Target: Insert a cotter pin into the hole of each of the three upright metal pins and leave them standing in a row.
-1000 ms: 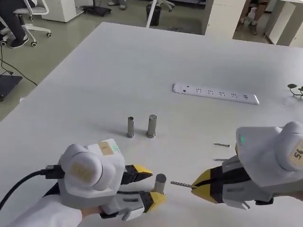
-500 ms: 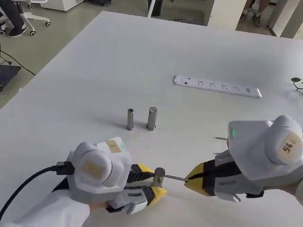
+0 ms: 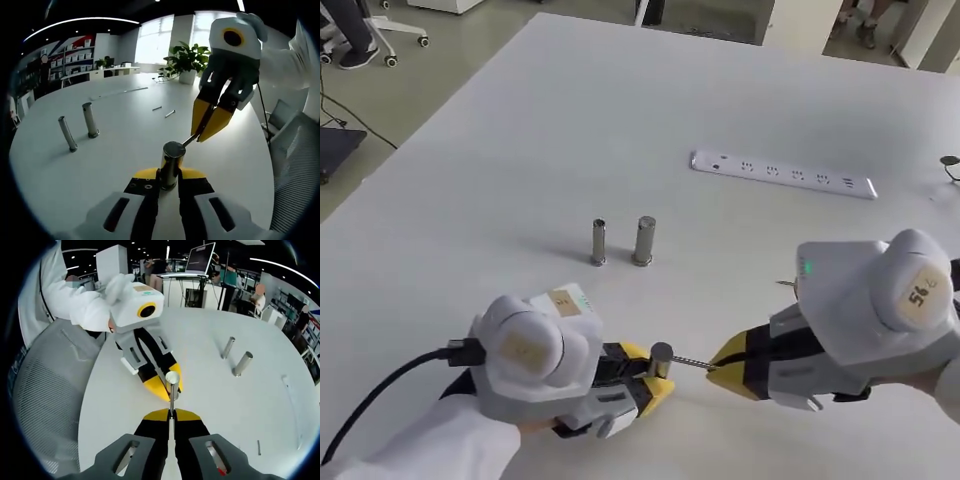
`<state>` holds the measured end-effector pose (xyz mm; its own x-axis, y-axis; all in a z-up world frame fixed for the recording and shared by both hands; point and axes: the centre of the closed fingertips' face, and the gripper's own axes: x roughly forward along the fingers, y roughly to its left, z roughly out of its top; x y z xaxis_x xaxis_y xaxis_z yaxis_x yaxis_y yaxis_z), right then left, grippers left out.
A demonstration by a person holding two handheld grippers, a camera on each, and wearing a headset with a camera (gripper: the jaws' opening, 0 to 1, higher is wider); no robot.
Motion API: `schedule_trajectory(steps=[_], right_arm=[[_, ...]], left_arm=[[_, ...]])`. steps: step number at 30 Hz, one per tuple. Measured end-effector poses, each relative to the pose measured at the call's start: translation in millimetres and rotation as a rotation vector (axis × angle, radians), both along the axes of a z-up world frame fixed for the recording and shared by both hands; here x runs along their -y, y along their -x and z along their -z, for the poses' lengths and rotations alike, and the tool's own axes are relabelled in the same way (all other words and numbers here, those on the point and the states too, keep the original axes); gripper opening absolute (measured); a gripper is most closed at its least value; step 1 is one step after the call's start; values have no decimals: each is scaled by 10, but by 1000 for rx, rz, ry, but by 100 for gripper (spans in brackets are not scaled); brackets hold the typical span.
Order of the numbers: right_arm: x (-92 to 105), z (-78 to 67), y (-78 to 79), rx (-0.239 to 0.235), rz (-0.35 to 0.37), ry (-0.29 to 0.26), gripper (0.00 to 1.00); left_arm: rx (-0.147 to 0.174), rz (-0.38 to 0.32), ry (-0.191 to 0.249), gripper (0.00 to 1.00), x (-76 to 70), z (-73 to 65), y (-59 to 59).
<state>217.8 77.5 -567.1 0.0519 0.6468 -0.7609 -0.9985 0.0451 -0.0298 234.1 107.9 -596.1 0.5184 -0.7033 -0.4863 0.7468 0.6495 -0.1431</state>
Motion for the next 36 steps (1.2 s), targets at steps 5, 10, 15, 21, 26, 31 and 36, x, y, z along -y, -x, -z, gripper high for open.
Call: schedule_trajectory(steps=[5, 10, 15, 21, 26, 31, 36], right_arm=[[-41, 32, -15, 14, -16, 13, 0], [-111, 41, -31, 32, -35, 38, 0], [-209, 52, -44, 11, -18, 32, 0], [-276, 53, -42, 10, -30, 45, 0], [-293, 57, -34, 7, -25, 55, 0], [-294, 56, -19, 4, -18, 71, 0], [-293, 48, -4, 62, -88, 83, 0]], left_arm=[[-2, -12, 14, 12, 1, 10, -5], [3, -15, 3, 12, 1, 17, -6], [1, -19, -1, 12, 5, 26, -8], [0, -17, -4, 12, 7, 35, -6], [-23, -29, 15, 13, 8, 61, 0], [-20, -19, 6, 13, 18, 65, 5], [-24, -20, 6, 13, 21, 77, 2]])
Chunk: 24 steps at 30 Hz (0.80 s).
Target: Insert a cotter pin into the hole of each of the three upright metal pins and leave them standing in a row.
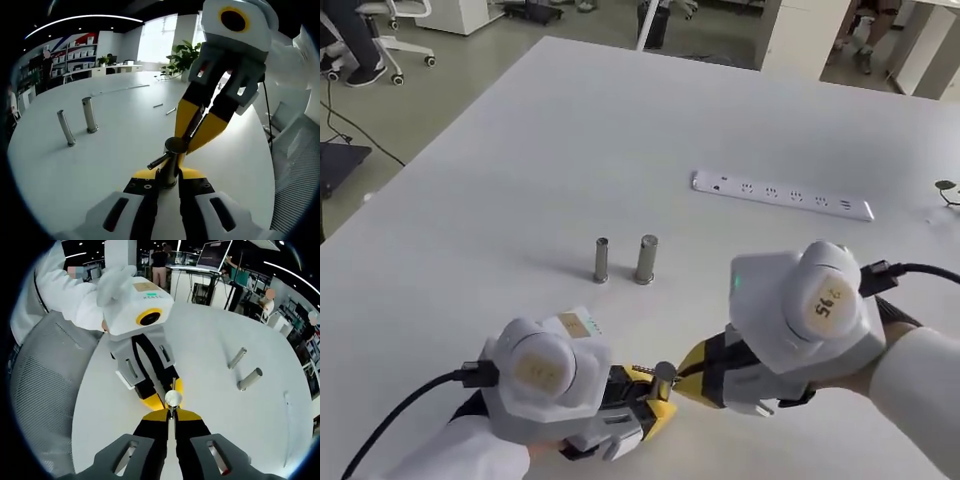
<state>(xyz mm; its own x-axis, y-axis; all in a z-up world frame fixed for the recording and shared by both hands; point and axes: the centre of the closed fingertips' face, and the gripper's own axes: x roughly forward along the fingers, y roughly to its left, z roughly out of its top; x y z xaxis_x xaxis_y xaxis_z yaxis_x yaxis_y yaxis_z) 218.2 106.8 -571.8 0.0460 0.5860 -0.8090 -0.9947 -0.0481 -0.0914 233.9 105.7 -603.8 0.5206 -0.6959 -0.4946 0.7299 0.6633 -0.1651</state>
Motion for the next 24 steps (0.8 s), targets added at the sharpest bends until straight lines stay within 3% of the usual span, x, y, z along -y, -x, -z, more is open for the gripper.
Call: schedule_trajectory(steps=[4, 10, 14, 15, 16, 19, 24], right_arm=[[-37, -23, 34, -28, -7, -36, 13], [-27, -55, 15, -47, 28, -63, 14], [-56, -87, -1, -53, 52, -106, 17], [-60, -88, -8, -53, 61, -114, 18], [-70, -90, -6, -57, 68, -123, 19], [-89, -96, 0, -73, 92, -149, 21], [-122, -62, 6, -81, 117, -167, 22]], left_arm=[[-3, 13, 8, 16, 16, -1, 13], [4, 16, 28, 34, 0, -75, 56], [1, 59, 28, 43, -20, -111, 144], [-19, 61, 53, 47, -24, -127, 175], [-18, 61, 75, 51, -27, -157, 189], [8, 63, 87, 63, -87, -237, 220], [-11, 32, 117, 70, -206, -294, 271]])
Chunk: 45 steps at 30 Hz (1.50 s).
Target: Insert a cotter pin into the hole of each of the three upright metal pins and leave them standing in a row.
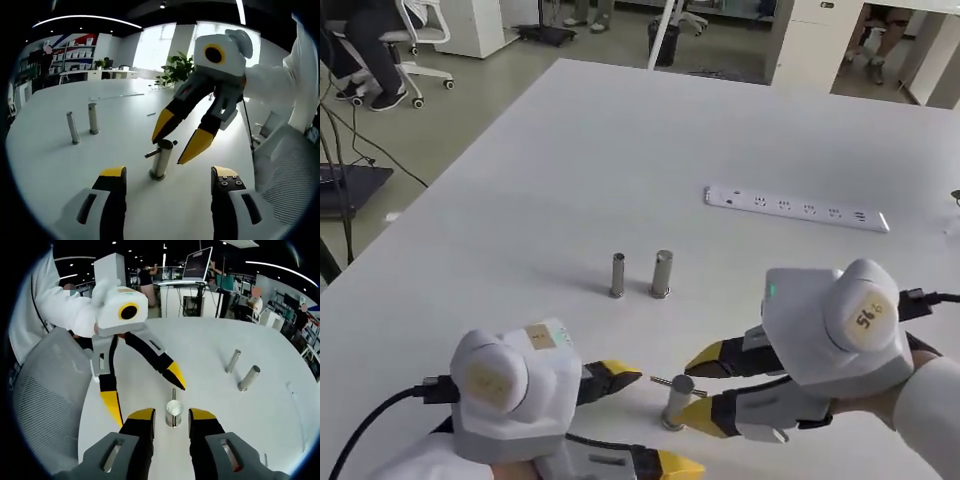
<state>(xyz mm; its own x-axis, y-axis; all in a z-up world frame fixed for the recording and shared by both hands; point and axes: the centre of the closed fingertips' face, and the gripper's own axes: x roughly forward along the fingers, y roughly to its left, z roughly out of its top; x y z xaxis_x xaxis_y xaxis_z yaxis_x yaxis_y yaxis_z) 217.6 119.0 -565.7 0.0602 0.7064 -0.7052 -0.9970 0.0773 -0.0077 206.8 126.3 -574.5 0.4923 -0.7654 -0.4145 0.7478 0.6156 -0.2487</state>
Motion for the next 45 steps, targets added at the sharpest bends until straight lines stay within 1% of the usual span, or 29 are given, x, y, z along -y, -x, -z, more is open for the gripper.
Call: schedule_trajectory(steps=[1, 2, 3, 4, 6, 8, 10, 11, 12, 13, 14, 15, 16, 17, 19, 20, 21, 22, 23, 25, 28, 30, 31, 35, 37, 39, 45], right_arm=[[-5, 7, 7, -2, 0, -1, 22], [-13, 17, 12, -4, 0, -2, 22], [-20, 25, 18, -6, 2, -4, 22], [-26, 31, 24, -8, 1, -6, 22], [-39, 40, 20, -10, 8, -13, 22], [-48, 52, 13, -14, 19, -19, 21], [-52, 66, -7, -15, 31, -26, 23], [-54, 76, -18, -27, 45, -34, 23], [-59, 77, -34, -30, 58, -42, 23], [-62, 75, -43, -28, 63, -49, 23], [-64, 78, -41, -33, 66, -53, 23], [-65, 82, -41, -34, 70, -56, 23], [-66, 90, -39, -35, 68, -58, 22], [-63, 100, -38, -33, 66, -57, 22], [-64, 115, -51, -26, 67, -58, 21], [-68, 119, -57, -27, 70, -59, 21], [-77, 120, -55, -32, 74, -65, 20], [-83, 126, -60, -34, 74, -66, 20], [-86, 133, -58, -31, 71, -63, 20], [-90, 136, -58, -22, 66, -61, 19], [-95, 137, -73, -26, 74, -70, 18], [-92, 129, -68, -46, 84, -87, 13], [-89, 125, -66, -52, 90, -96, 13], [-75, 125, -61, -54, 96, -106, 13], [-69, 125, -42, -46, 88, -110, 11], [-69, 123, -37, -42, 82, -114, 10], [-86, 120, -41, -48, 82, -135, 10]], left_arm=[[-2, 0, 3, 73, -13, -8, 16], [-13, -2, 11, 76, -26, -17, 35], [-40, -14, 24, 80, -43, -17, 60], [-46, -18, 31, 86, -56, -25, 70], [-44, -23, 41, 92, -94, -58, 102], [-36, -32, 42, 95, -131, -83, 121], [-20, -53, 51, 97, -179, -111, 130], [-18, -67, 57, 98, -208, -113, 136], [-29, -78, 66, 100, -223, -109, 144], [-32, -86, 68, 99, -242, -106, 153], [-17, -89, 63, 99, -264, -114, 165], [1, -95, 49, 99, -286, -120, 164], [26, -108, 32, 99, -324, -129, 150], [20, -127, 26, 99, -351, -120, 150], [14, -134, 29, 99, -388, -116, 157], [10, -144, 23, 99, -414, -109, 154], [13, -151, 16, 99, -432, -108, 152], [24, -165, 5, 99, -468, -116, 139], [26, -170, 3, 98, -484, -124, 135], [26, -184, 11, 97, -518, -152, 127], [26, -199, 13, 97, -559, -173, 117], [29, -206, 12, 97, -581, -194, 117], [31, -209, 13, 97, -589, -203, 117], [32, -223, 12, 98, -630, -218, 118], [30, -228, 9, 98, -650, -215, 123], [23, -236, 8, 99, -671, -209, 135], [20, -252, 9, 99, -725, -222, 158]])
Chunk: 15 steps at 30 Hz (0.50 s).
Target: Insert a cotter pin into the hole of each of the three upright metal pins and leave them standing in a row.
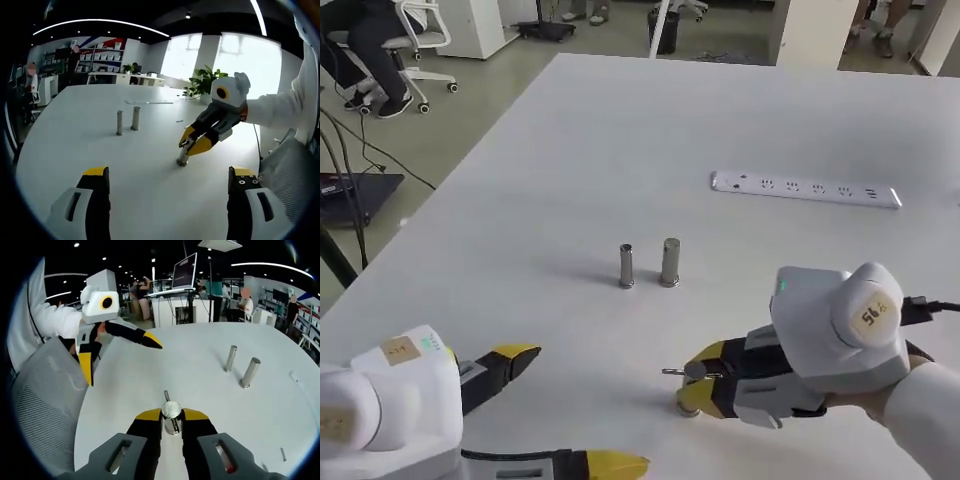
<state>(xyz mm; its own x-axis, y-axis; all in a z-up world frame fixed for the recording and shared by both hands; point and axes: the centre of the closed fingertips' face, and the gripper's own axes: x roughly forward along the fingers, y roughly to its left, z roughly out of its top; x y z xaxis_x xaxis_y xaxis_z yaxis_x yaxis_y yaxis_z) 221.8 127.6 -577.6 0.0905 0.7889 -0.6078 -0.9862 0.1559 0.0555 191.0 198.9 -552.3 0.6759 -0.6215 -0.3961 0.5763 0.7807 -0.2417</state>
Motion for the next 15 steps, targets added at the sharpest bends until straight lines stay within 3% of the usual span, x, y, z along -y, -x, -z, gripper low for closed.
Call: schedule_trajectory(steps=[15], right_arm=[[-6, -14, -30, 58, -29, -6, 8]], left_arm=[[-7, -9, -19, 99, -50, 17, 8]])
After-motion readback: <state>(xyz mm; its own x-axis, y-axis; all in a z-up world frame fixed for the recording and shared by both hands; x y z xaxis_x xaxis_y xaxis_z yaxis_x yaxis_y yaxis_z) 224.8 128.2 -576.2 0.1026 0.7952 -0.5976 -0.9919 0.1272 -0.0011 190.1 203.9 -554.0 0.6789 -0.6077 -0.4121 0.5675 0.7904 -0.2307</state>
